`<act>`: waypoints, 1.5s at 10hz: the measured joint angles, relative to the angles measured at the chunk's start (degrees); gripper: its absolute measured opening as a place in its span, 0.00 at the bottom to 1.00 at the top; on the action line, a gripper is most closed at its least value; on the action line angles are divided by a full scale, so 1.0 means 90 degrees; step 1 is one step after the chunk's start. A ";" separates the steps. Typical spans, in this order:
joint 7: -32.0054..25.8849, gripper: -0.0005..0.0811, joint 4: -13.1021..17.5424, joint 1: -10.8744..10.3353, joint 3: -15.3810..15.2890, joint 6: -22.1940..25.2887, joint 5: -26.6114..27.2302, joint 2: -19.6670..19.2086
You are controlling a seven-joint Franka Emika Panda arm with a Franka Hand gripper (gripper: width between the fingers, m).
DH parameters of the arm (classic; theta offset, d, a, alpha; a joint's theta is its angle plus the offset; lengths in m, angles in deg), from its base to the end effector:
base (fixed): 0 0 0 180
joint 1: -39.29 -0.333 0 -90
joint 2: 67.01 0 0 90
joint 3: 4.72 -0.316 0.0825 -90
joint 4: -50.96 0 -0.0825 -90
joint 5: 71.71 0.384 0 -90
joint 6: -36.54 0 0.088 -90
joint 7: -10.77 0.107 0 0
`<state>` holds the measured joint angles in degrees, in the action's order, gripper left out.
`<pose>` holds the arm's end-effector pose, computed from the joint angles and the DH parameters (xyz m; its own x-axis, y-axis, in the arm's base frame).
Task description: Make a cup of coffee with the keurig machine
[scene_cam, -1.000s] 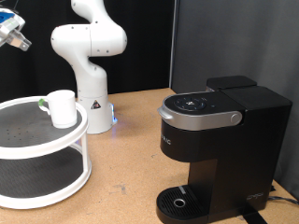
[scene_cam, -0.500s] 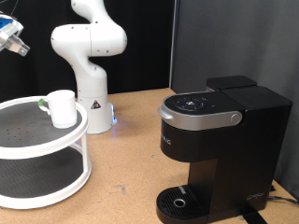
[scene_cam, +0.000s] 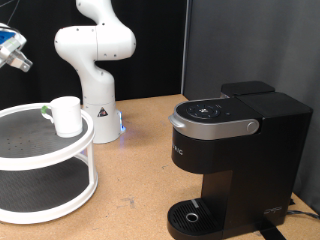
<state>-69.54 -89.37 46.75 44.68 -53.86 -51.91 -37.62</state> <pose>0.2273 -0.2900 0.4133 0.8148 0.2220 0.5356 0.5396 -0.6282 -0.5605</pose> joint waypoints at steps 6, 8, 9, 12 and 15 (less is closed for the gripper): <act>-0.0389 0.14 -0.0388 0.0001 0.0057 -0.0636 -0.0060 -0.0252; -0.0493 0.30 -0.0491 0.0001 0.0107 -0.0809 -0.0085 -0.0301; -0.0529 0.30 -0.0536 0.0001 0.0129 -0.0880 -0.0112 -0.0306; -0.0612 0.72 -0.0681 0.0001 0.0171 -0.1127 -0.0190 -0.0373; -0.0781 0.97 -0.0797 0.0001 0.0202 -0.1368 -0.0191 -0.0515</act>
<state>-76.57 -96.54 46.76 46.50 -66.17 -53.63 -42.25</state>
